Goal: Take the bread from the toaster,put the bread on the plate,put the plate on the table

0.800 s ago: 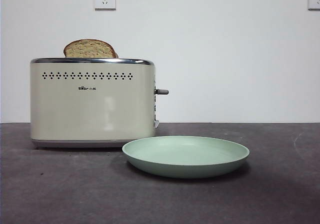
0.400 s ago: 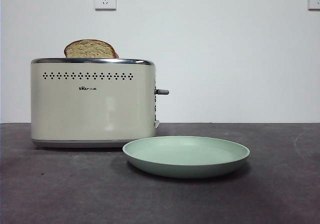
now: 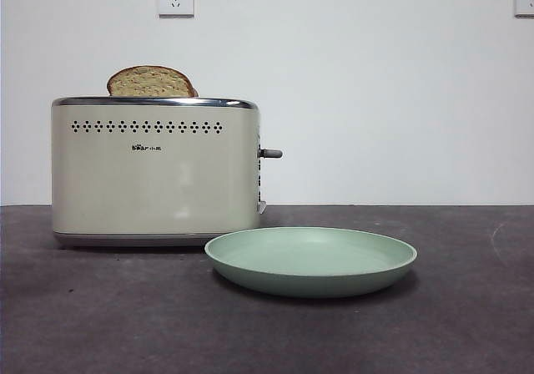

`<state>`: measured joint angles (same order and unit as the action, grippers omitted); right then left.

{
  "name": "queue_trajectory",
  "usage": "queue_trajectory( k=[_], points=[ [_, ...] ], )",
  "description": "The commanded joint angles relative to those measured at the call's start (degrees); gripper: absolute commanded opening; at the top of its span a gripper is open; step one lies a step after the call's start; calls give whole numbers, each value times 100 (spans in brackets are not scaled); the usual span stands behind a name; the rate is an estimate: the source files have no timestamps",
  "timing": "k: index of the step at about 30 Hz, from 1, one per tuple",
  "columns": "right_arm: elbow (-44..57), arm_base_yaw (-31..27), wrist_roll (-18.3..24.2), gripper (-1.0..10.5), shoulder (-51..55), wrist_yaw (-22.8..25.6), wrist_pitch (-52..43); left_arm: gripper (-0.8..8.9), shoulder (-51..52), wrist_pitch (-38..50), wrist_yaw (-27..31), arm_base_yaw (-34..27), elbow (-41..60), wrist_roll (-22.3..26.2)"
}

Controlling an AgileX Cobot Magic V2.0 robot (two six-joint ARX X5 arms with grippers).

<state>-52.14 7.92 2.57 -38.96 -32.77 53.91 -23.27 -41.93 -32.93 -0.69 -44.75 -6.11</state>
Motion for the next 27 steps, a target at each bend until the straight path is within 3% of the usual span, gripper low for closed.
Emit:
queue_trajectory(
  k=[1,11,13,16,17,27],
  points=[
    [-98,129,511,-12,-37,-33,343,-6,4,-170,-63,-4,-118,216],
    [-98,306,584,34,-42,-17,422,14,4,-323,-61,-4,-221,313],
    [-98,306,577,171,-42,-15,422,128,4,-330,-61,-4,-223,308],
    [-98,306,468,503,-42,-11,424,502,4,-361,-61,-4,-223,310],
    [-98,306,450,588,-42,-11,424,564,4,-367,-61,-4,-223,313],
    [-98,306,433,630,-42,-11,424,571,4,-339,-61,-4,-223,428]
  ],
)
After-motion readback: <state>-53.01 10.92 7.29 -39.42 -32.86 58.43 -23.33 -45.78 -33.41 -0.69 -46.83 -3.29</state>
